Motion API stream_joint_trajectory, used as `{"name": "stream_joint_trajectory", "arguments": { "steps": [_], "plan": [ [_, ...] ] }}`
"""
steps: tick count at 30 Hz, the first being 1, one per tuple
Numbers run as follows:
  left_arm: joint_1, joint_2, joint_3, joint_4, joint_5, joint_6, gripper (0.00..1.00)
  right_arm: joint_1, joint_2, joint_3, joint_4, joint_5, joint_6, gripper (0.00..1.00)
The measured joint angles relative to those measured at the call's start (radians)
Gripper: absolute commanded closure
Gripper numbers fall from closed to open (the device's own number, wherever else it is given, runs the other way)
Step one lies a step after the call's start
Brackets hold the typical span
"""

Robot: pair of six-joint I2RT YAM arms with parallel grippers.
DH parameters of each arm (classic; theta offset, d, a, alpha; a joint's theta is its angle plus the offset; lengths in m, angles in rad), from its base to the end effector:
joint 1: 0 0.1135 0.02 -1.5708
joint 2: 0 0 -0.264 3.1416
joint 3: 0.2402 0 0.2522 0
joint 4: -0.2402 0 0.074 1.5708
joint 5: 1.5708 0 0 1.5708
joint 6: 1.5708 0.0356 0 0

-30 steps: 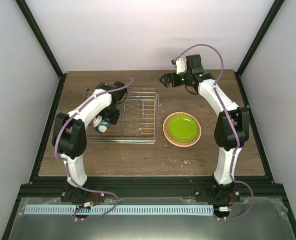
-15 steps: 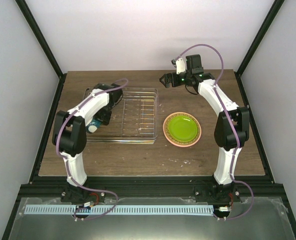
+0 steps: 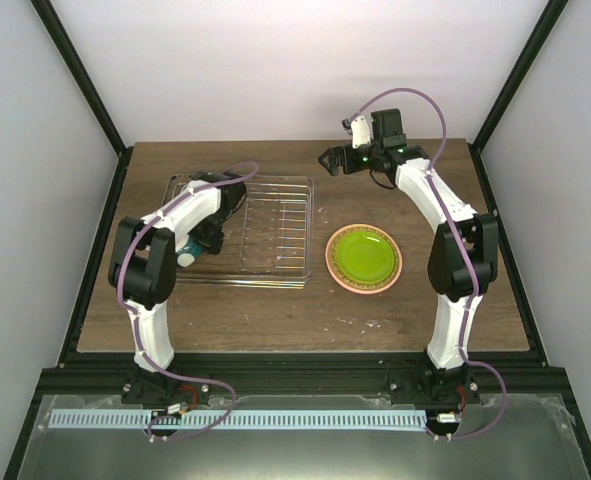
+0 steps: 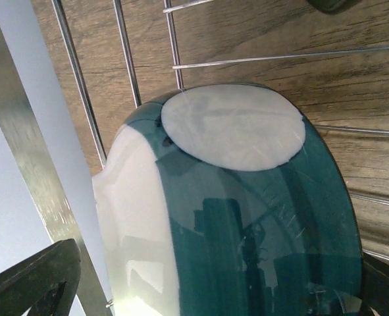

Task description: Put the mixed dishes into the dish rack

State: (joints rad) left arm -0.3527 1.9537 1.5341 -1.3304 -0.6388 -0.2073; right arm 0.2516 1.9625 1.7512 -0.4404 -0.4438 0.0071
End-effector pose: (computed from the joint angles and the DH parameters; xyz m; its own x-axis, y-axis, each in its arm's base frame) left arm 0.3344 -0.1005 0.2124 -0.9812 0.1851 0.0537 0.1789 0.7713 0.6108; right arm 0.4391 0.1286 0.3004 -0.5914 -0.1454 -0.7932 -0.5513 0.7908 0.2661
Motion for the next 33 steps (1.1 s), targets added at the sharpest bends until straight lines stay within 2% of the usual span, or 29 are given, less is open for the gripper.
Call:
{"name": "stream_joint_trajectory", "arguments": {
  "steps": [6,17,26,29,33],
  "plan": [
    [0.001,0.000,-0.011,0.021,0.027,0.002,0.00,0.000,0.000,0.000,0.000,0.000,-0.002,0.00],
    [0.001,0.000,-0.014,0.085,0.193,0.034,0.00,0.000,0.000,0.000,0.000,0.000,-0.011,0.00],
    [0.006,-0.013,-0.007,0.099,0.233,0.044,0.00,0.000,0.000,0.000,-0.003,0.000,-0.011,0.00],
    [0.007,-0.030,0.029,0.113,0.277,0.046,0.00,0.000,0.000,0.001,-0.007,0.003,-0.011,0.00],
    [0.006,-0.068,0.176,0.142,0.330,0.045,0.00,0.000,0.000,0.002,-0.018,0.024,-0.012,0.02]
  ]
}}
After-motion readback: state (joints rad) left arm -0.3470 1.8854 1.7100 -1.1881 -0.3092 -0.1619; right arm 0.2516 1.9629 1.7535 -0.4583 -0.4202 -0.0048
